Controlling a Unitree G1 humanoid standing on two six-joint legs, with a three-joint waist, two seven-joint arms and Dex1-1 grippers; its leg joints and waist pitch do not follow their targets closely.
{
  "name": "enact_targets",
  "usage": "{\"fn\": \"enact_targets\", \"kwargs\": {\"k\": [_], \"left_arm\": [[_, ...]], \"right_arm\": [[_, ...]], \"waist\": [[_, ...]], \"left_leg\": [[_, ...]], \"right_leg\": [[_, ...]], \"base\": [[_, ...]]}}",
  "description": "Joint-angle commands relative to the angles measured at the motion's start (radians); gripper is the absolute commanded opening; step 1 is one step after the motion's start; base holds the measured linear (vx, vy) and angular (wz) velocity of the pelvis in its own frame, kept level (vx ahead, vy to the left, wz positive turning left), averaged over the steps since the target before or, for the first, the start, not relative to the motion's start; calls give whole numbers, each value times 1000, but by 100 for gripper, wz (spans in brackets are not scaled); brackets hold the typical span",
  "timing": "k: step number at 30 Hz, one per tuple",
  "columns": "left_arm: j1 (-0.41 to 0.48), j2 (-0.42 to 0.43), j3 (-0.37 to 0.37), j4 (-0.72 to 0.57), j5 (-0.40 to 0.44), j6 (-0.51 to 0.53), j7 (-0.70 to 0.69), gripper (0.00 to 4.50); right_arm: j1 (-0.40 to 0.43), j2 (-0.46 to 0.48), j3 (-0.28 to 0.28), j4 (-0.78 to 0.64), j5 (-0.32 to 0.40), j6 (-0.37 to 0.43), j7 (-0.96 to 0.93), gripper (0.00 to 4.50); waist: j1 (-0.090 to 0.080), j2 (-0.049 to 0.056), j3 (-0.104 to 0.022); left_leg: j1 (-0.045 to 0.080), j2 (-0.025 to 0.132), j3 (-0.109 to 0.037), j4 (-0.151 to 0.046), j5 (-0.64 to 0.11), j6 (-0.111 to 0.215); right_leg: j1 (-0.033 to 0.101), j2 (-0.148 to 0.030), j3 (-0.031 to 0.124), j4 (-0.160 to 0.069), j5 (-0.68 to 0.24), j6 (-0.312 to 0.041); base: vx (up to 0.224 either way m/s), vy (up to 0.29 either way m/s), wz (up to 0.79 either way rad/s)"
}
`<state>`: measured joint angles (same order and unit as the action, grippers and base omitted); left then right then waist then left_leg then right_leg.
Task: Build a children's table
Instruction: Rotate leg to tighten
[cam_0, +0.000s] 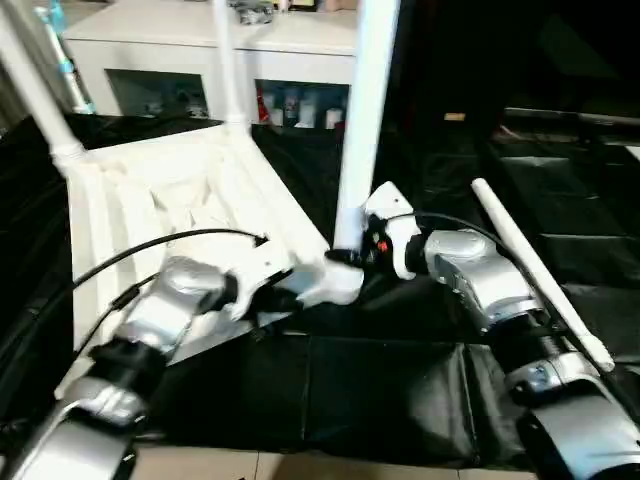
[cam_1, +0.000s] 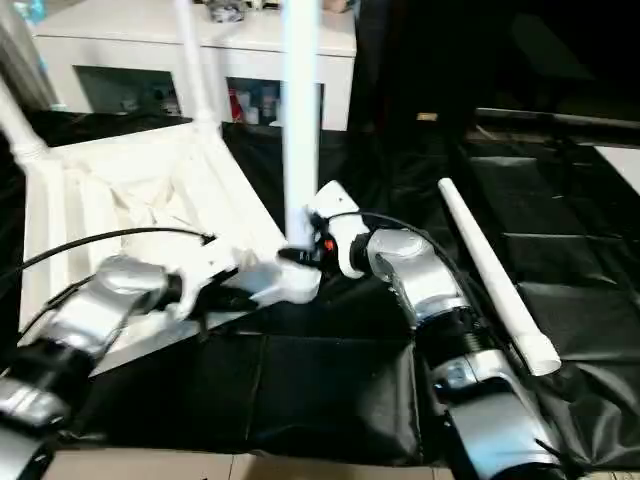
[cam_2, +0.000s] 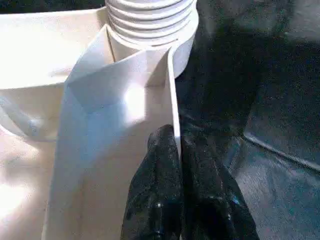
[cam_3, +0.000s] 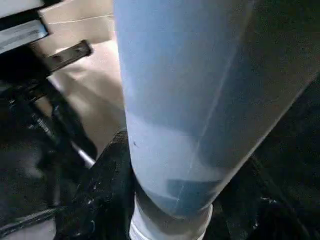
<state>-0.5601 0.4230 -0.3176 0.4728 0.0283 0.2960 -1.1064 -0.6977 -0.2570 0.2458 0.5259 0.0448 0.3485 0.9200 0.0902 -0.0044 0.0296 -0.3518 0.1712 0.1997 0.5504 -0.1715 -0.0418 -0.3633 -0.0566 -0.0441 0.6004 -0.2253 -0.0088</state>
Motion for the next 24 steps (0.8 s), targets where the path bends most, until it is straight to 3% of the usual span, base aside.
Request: {"fn": "enact_targets", "kwargs": {"k": [1, 10, 24], "left_arm": [[2, -13, -59, -105, -75, -8, -205, 0], [13, -3, -66, -145, -99, 23, -221, 0], [9, -4, -75, -146, -91, 26, -189, 0]], "right_arm": [[84, -50, 107, 133, -110, 79, -9, 184], [80, -57, 105, 126, -109, 73, -3, 184], [69, -39, 88, 132, -117, 49, -45, 184]], "waist": [[-5, 9, -31], [-8, 14, -32], [-7, 9, -34]], "left_leg": [[16, 75, -37, -68, -309, -32], [15, 73, -35, -65, -282, -27], [14, 72, -35, -62, -262, -21]], "right_leg": [[10, -97, 57, -81, -225, -193], [13, -94, 55, -78, -184, -207], [17, -95, 55, -75, -168, -208]], "base": [[0, 0, 0], [0, 0, 0], [0, 0, 0]]}}
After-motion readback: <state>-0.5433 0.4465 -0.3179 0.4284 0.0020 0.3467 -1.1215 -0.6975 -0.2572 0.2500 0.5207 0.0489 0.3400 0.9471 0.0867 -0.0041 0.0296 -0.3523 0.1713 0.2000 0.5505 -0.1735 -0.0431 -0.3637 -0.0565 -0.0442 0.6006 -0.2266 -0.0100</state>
